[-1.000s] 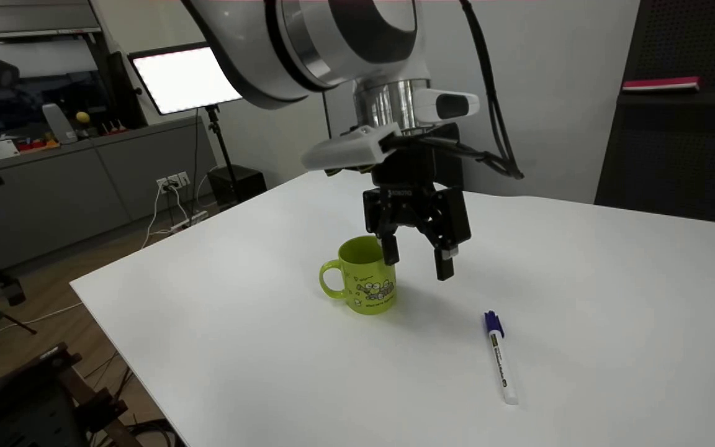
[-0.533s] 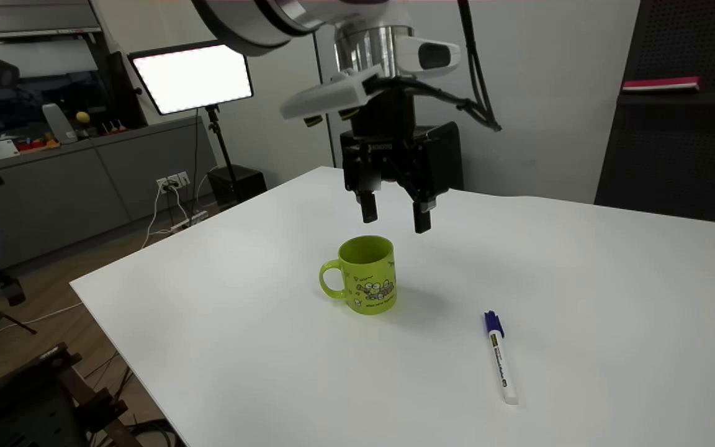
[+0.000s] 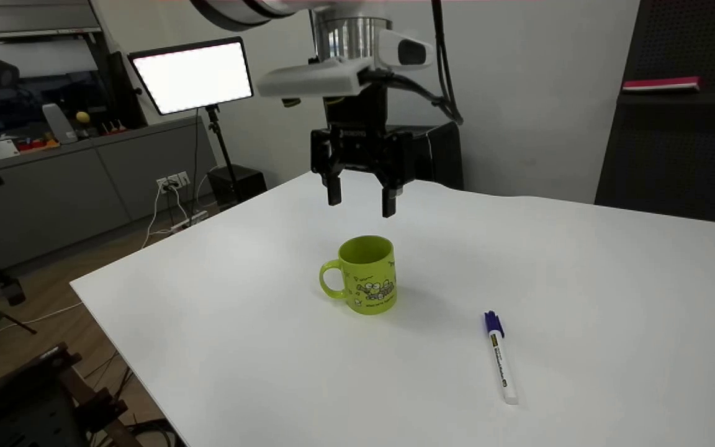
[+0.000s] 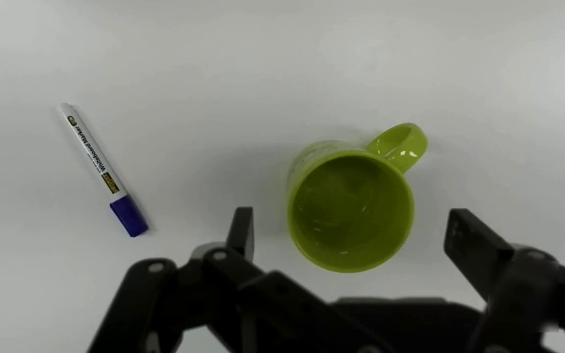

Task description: Place the marker on the table

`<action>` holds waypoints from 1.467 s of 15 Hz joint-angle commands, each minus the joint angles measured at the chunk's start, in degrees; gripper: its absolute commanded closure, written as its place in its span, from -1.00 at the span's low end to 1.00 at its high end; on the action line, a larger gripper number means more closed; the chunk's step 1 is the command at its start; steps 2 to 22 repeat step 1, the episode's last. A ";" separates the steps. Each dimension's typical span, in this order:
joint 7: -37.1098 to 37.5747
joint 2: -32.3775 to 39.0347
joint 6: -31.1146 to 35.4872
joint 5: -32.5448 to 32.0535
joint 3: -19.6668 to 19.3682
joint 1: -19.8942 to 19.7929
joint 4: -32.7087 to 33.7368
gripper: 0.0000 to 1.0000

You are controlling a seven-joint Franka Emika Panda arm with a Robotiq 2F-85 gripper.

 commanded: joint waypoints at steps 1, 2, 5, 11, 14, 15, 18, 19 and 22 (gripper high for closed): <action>0.02 0.00 -0.19 -0.18 0.41 -0.40 0.11 -1.00; 0.02 0.00 -0.19 -0.18 0.41 -0.40 0.11 -1.00; 0.02 0.00 -0.19 -0.18 0.41 -0.40 0.11 -1.00; 0.02 0.00 -0.19 -0.18 0.41 -0.40 0.11 -1.00; 0.02 0.00 -0.19 -0.18 0.41 -0.40 0.11 -1.00; 0.02 0.00 -0.19 -0.18 0.41 -0.40 0.11 -1.00; 0.02 0.00 -0.19 -0.18 0.41 -0.40 0.11 -1.00; 0.02 0.00 -0.19 -0.18 0.41 -0.40 0.11 -1.00; 0.02 0.00 -0.19 -0.18 0.41 -0.40 0.11 -1.00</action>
